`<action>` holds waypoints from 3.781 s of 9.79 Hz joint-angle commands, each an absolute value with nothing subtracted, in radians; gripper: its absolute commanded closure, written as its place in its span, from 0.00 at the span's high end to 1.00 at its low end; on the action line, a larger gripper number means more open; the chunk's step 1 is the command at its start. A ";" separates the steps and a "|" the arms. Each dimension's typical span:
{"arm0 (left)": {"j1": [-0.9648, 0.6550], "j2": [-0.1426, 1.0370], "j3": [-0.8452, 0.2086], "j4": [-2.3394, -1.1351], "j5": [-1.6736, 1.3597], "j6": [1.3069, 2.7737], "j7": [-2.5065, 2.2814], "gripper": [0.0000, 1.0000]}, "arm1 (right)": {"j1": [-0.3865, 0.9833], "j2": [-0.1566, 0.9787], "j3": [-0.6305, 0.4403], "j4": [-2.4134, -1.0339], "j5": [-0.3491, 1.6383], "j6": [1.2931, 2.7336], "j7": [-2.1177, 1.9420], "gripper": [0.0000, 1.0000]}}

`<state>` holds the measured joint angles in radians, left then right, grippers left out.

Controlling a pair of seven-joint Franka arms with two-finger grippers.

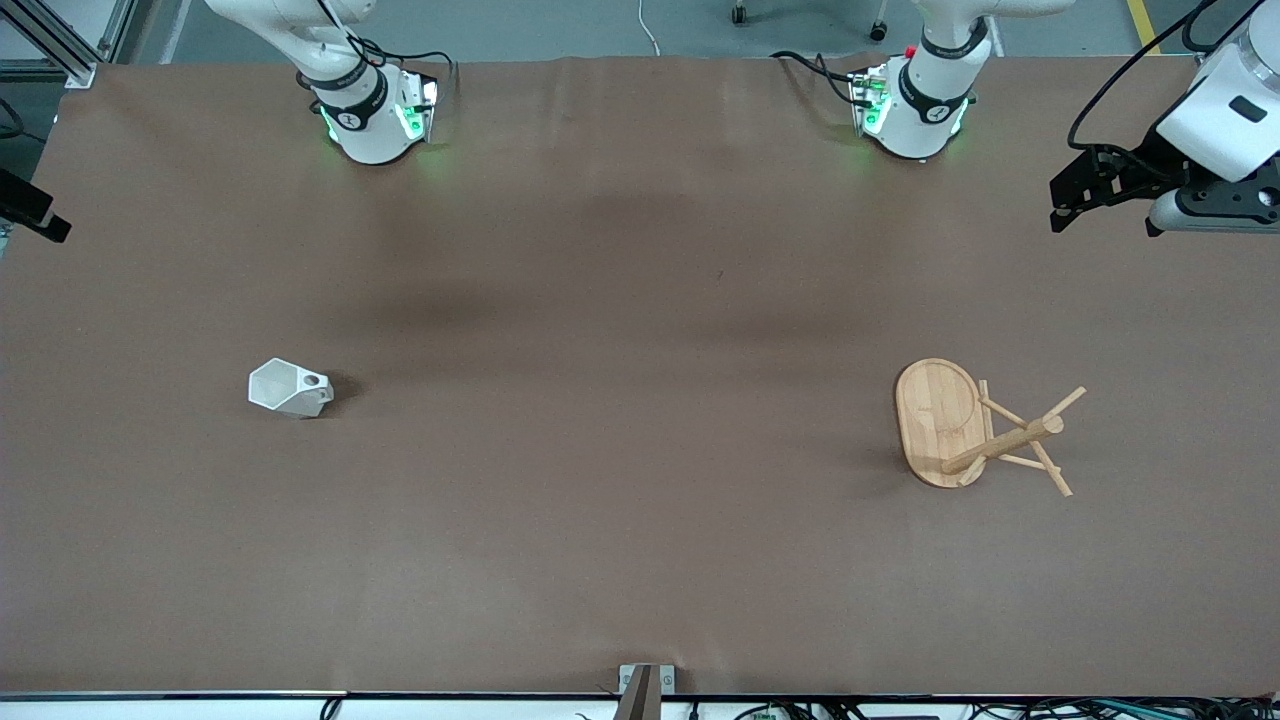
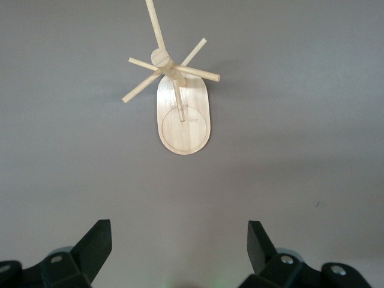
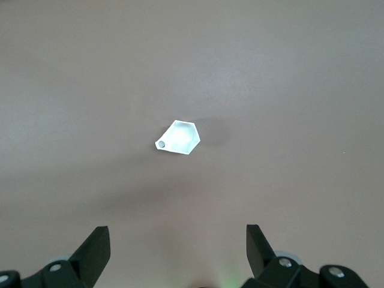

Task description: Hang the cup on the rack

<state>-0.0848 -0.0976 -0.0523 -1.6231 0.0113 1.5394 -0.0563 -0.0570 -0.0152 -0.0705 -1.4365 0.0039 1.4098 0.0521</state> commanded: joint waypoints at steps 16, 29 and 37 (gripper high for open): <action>-0.083 -0.066 -0.055 -1.609 0.020 1.516 -0.035 1.00 | -0.101 0.236 -0.069 -2.069 0.008 2.303 -0.187 1.00; -0.083 -0.045 -0.055 -1.606 -0.108 1.525 0.006 1.00 | -0.106 0.351 -0.054 -2.174 0.041 2.494 -0.236 0.00; -0.466 0.032 -0.109 -1.618 -0.140 1.752 0.060 1.00 | 0.030 0.292 0.009 -1.795 0.565 1.913 -0.114 0.00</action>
<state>-0.4271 0.0082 -0.1135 -1.6088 -0.1329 1.7414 0.0167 -0.0199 0.3050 0.0104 -1.7854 0.4621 1.9216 -0.1423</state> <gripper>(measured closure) 0.000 0.925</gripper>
